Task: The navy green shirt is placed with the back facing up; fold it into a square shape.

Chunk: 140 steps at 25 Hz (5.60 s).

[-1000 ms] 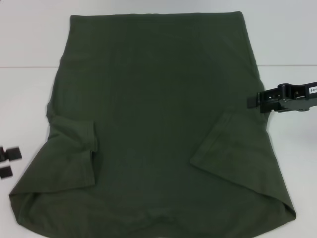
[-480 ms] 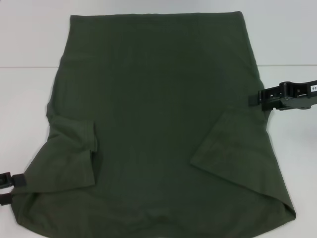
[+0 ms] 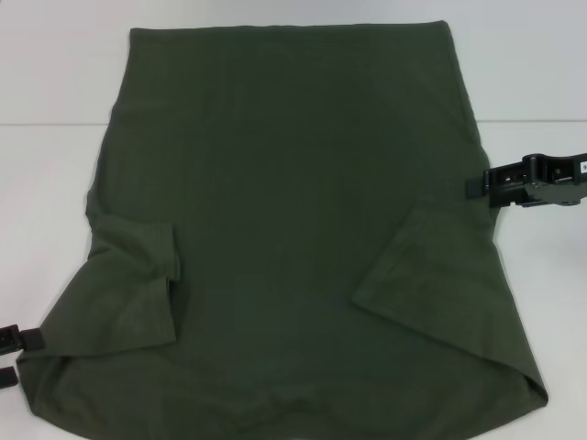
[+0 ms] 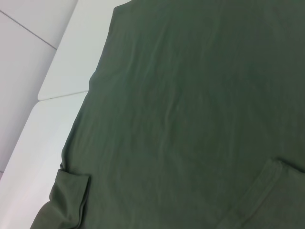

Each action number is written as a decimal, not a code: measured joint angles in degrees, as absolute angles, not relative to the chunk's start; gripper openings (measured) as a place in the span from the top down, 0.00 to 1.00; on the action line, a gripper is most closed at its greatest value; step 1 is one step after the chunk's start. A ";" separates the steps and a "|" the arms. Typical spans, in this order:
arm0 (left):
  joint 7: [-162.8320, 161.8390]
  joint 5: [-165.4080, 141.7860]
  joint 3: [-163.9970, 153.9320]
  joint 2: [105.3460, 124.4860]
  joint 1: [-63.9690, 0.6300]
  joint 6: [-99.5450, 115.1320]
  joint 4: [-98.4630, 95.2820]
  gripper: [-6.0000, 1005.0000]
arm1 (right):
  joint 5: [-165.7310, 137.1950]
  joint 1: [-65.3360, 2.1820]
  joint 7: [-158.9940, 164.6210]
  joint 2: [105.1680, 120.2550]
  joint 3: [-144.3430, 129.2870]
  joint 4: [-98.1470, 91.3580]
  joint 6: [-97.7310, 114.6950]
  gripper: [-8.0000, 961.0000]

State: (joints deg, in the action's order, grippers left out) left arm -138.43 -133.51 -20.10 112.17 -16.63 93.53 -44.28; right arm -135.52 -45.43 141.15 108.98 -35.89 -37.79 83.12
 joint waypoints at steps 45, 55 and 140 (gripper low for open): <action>-141.30 -134.72 -21.71 113.38 -21.53 90.40 -41.55 0.10 | -135.35 -44.63 141.18 108.54 -35.59 -37.88 83.38 0.39; -142.42 -134.89 -19.18 112.91 -18.43 91.97 -44.65 0.10 | -134.66 -44.40 141.41 108.28 -35.59 -37.89 83.41 0.39; -144.28 -139.35 -20.31 115.64 -19.59 95.40 -46.83 0.10 | -134.65 -42.74 141.15 107.65 -34.08 -37.97 83.49 0.39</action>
State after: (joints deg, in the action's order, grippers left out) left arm -144.28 -139.35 -20.31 115.64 -19.59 95.40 -46.83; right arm -134.65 -42.74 141.15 107.65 -34.08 -37.97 83.49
